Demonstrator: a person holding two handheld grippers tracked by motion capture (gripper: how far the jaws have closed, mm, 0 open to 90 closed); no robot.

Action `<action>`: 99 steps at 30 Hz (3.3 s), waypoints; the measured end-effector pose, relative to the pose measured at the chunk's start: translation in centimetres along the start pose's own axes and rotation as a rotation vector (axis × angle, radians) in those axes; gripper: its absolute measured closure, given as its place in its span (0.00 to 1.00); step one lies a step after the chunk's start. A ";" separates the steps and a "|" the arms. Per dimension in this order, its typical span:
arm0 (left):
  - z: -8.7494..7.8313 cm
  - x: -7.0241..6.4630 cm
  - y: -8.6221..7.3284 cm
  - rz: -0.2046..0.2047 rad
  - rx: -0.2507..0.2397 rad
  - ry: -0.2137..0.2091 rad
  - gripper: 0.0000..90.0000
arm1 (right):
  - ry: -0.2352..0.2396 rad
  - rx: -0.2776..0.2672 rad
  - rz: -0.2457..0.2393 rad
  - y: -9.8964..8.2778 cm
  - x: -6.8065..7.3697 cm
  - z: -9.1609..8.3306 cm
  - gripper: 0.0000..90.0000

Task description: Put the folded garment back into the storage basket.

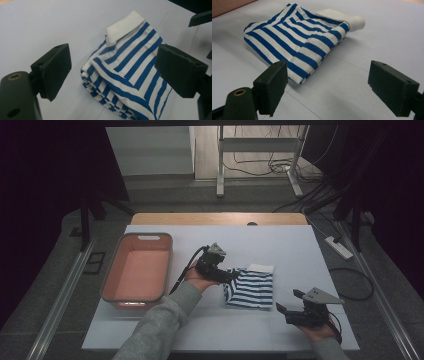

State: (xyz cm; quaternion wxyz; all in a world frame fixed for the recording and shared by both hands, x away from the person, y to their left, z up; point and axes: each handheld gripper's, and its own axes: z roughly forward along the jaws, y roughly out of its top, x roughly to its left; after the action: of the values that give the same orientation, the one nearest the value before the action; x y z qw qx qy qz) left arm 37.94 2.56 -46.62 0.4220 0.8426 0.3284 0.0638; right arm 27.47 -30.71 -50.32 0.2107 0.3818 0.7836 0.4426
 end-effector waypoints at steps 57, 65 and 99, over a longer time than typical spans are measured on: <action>6.2 2.7 -1.9 -0.077 0.165 0.036 0.17 | -0.004 0.012 0.012 -0.3 -0.2 0.0 0.19; 6.5 2.3 -2.1 -0.042 0.184 0.043 0.25 | -0.004 0.011 0.012 -0.3 -0.3 0.0 0.19; 5.0 1.5 -1.8 0.030 0.118 -0.071 0.89 | -0.012 0.012 0.009 -0.4 -0.3 0.0 0.20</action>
State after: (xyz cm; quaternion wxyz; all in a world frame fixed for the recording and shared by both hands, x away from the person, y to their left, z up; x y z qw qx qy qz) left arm 40.09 0.87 -51.43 0.3819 0.8726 0.3038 0.0206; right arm 27.46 -31.09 -50.65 0.2113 0.3894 0.7830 0.4366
